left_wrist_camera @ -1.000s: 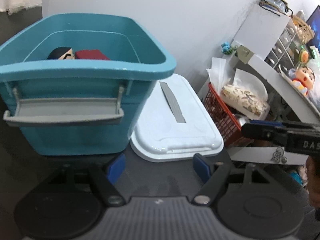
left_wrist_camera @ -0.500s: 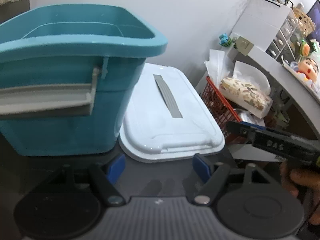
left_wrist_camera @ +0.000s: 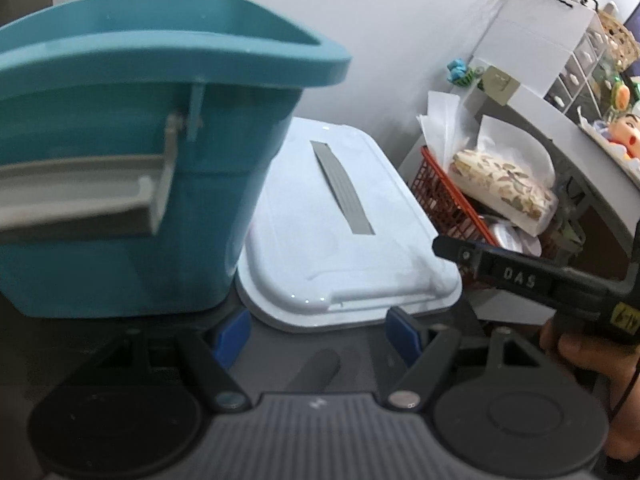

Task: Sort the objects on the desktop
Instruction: 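Move the right tool toward the white lidded box while the left tool approaches it too, then close the right tool fingers on the rim of the white lid, then lift the white lid up onto its edge with the right tool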

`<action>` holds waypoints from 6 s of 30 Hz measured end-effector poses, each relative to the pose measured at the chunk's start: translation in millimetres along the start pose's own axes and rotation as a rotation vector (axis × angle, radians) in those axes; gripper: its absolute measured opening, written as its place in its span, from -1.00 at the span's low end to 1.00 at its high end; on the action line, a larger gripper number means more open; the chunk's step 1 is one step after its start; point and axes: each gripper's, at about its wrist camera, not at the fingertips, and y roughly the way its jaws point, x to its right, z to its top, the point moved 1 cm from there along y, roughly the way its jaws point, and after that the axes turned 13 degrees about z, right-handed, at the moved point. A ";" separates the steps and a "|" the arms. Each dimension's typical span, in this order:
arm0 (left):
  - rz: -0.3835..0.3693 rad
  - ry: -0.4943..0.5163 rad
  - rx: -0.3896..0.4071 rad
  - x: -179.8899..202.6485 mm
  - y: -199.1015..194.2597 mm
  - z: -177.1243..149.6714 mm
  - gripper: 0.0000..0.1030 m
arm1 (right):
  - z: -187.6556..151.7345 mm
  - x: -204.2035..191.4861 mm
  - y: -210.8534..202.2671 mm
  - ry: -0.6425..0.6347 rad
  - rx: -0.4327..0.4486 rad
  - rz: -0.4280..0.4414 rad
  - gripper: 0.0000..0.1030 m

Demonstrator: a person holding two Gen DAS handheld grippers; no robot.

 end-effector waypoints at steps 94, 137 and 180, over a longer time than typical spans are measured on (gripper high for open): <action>-0.059 0.015 -0.016 19.5 12.2 0.3 0.56 | -37.1 48.7 -4.8 0.447 -0.049 0.166 0.72; -0.073 -0.038 -0.053 -6.8 -1.5 3.5 0.62 | -38.9 25.0 -61.2 0.461 0.049 0.362 0.03; -0.094 -0.022 -0.058 2.3 12.7 -12.9 0.61 | -35.2 26.8 -20.9 0.625 0.100 0.455 -0.47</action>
